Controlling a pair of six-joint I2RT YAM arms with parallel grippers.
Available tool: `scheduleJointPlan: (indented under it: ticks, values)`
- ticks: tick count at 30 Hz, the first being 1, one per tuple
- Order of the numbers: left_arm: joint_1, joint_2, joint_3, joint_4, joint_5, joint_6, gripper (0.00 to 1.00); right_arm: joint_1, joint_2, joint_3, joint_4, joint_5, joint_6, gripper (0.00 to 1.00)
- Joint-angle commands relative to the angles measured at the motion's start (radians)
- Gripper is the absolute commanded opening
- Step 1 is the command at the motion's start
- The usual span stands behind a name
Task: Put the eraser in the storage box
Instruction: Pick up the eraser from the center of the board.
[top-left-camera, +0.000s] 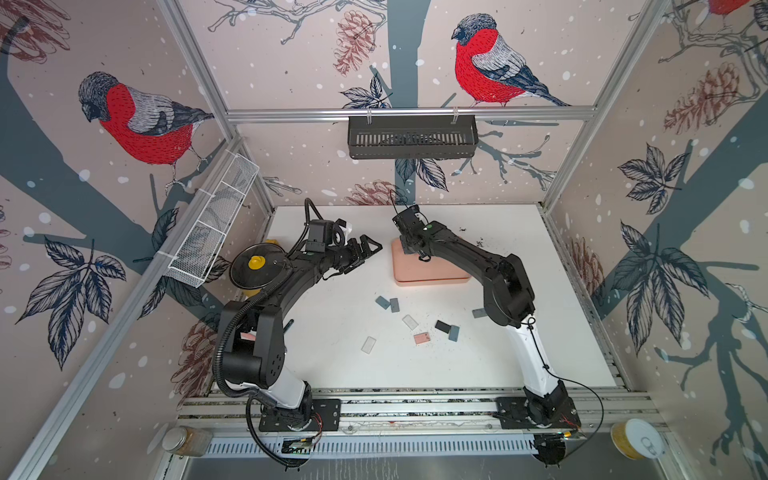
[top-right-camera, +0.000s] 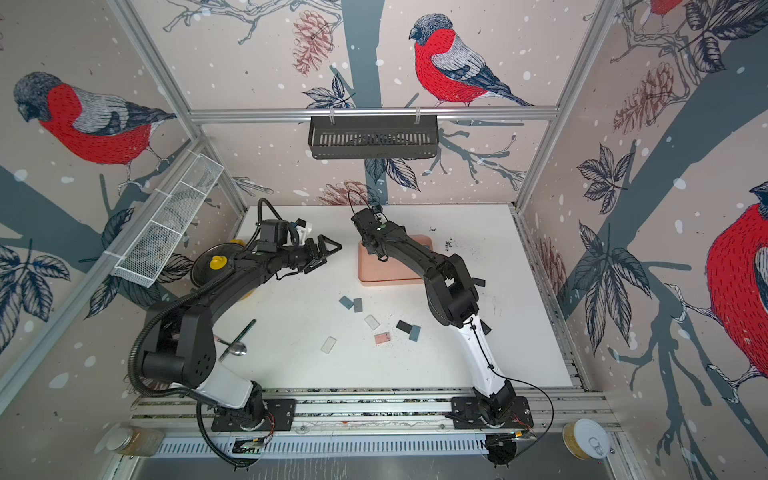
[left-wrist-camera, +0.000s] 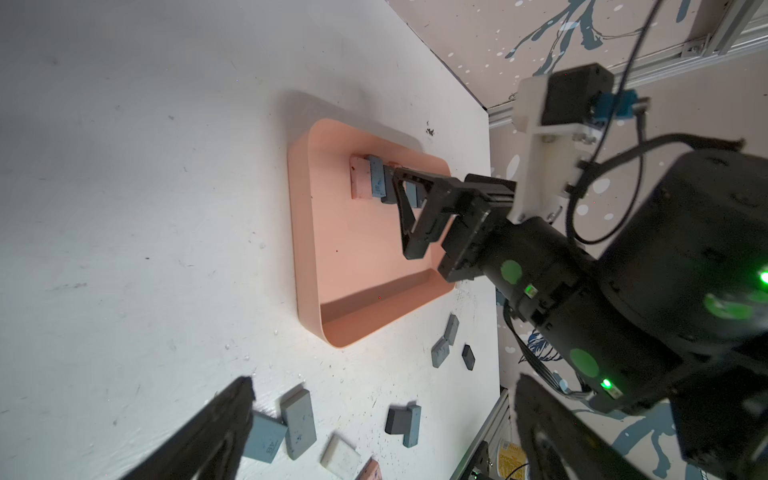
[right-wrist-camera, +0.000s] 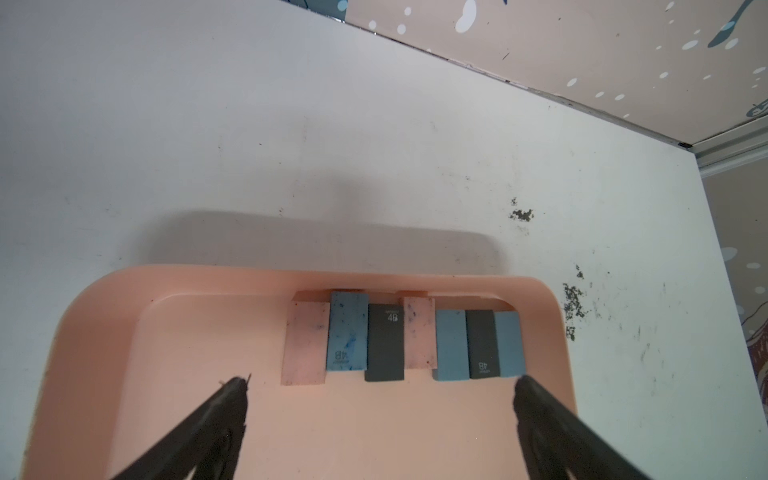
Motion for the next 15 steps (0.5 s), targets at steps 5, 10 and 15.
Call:
scheduleJointPlan:
  ticks: [5,10,15]
  values:
    - [-0.005,-0.021,0.018,-0.132,-0.116,0.083,0.97,0.003,-0.227,-0.268,0.140,-0.084,-0.001,0.99]
    - [-0.034,-0.051,0.014,-0.266,-0.220,0.152,0.97,-0.001,-0.395,-0.483,0.239,-0.161,-0.021,0.99]
    - [-0.133,-0.084,-0.003,-0.377,-0.369,0.190,0.97,0.001,-0.524,-0.634,0.293,-0.237,-0.034,0.99]
